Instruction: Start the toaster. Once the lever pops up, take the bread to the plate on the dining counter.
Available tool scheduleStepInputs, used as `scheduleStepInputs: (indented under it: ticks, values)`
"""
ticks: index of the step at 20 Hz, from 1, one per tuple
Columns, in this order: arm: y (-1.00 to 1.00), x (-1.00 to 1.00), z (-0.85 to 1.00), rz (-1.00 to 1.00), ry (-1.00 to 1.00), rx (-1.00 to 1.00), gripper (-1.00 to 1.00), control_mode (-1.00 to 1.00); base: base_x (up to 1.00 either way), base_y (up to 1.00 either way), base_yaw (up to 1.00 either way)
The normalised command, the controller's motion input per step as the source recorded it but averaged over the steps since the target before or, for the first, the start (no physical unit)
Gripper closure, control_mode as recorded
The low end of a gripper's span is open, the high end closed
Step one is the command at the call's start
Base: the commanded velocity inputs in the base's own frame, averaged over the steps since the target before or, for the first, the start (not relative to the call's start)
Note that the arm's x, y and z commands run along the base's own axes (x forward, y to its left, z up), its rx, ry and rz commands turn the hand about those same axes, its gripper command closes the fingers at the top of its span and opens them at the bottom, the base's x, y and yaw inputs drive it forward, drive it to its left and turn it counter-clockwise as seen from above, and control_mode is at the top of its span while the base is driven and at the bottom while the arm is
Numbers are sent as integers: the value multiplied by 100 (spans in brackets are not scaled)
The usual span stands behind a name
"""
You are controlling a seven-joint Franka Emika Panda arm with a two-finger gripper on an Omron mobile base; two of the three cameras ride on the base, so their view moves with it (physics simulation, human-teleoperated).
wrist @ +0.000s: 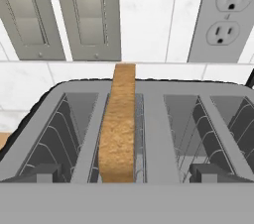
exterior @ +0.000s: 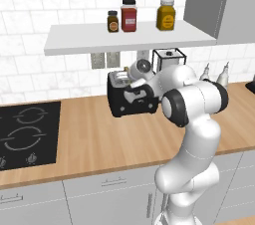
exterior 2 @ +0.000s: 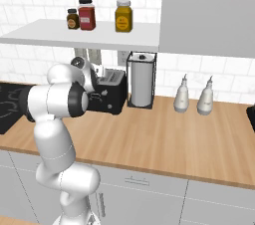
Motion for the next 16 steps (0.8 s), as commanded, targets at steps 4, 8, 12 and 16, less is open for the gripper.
scheduleStepInputs:
  ticks: [4,8,12,16]
  values:
    - [0,0,0,0,0,0,-100,-100,0,0,0]
    - [7,0,0,0,0,0,-100,-100,0,0,0]
    - [4,0,0,0,0,0,-100,-100,0,0,0]
    - [4,6,0,0,0,0,-100,-100,0,0,0]
